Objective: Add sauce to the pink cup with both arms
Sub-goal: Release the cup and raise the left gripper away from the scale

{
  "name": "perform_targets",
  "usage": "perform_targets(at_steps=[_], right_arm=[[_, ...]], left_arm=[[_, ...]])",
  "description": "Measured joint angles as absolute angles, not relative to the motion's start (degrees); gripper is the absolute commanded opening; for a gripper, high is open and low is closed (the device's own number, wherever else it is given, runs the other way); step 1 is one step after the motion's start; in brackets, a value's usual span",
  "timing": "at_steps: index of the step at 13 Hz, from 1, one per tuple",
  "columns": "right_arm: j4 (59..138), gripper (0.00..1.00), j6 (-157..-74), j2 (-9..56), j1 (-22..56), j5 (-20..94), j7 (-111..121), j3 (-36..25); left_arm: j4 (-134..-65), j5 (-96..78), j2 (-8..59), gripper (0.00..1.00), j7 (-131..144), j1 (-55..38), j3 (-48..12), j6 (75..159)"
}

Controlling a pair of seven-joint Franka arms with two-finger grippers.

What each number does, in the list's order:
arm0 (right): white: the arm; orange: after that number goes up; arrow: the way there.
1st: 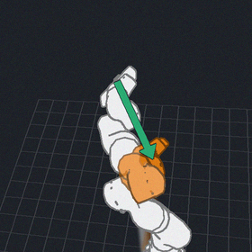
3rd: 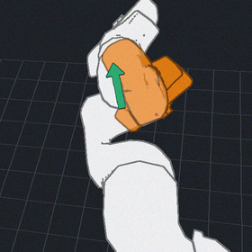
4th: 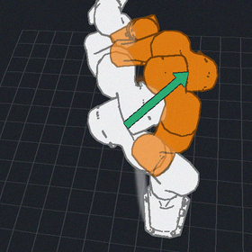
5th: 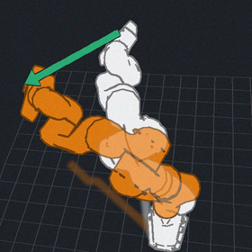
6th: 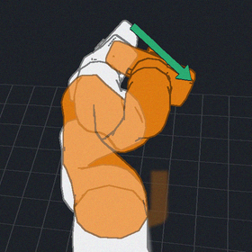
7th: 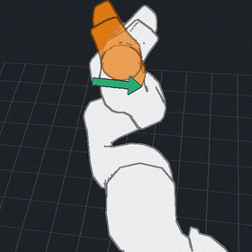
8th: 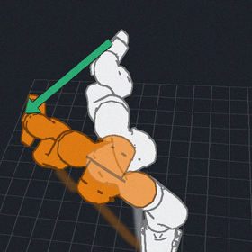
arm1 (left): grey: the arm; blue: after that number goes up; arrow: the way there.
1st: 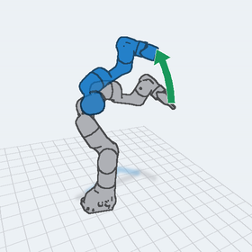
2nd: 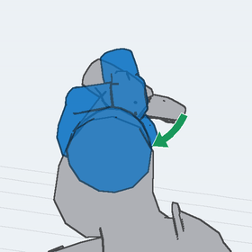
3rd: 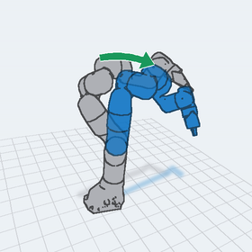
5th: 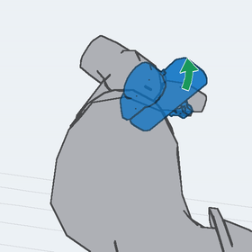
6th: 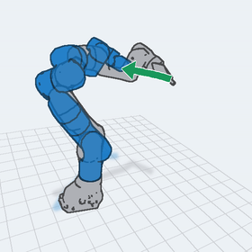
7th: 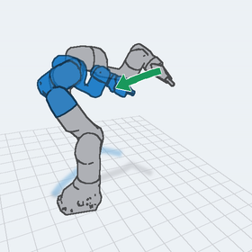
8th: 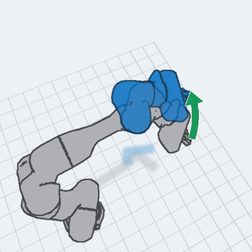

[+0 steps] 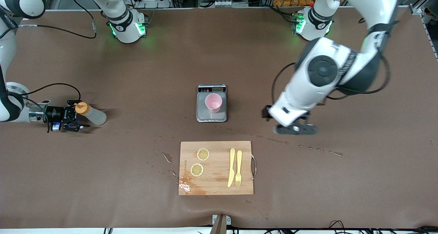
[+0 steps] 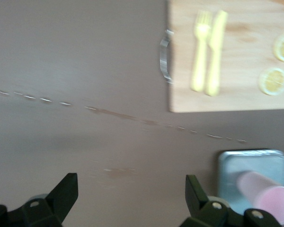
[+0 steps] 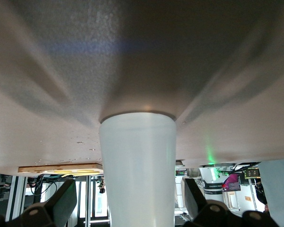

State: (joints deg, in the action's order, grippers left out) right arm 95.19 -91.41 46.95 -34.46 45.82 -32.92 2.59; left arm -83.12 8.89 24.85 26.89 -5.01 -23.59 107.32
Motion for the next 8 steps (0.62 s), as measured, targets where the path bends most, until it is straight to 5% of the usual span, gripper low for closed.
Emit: perform_targets(at_steps=[5, 7, 8], right_arm=[[96.1, 1.0, -91.3, 47.1, -33.3, 46.7, -32.9, 2.6], [96.5, 0.71, -91.2, 47.1, -33.1, 47.1, -32.9, 2.7], [96.6, 0.66, -91.2, 47.1, -33.0, 47.1, -32.8, 2.7]], left_arm=[[-82.9, 8.9, 18.6, 1.0, 13.1, 5.5, -23.9, 101.2], [-82.9, 8.9, 14.4, 1.0, 12.9, 5.9, -24.0, 98.2], [-83.0, 8.9, 12.6, 1.0, 12.9, 6.1, -23.9, 97.3]])
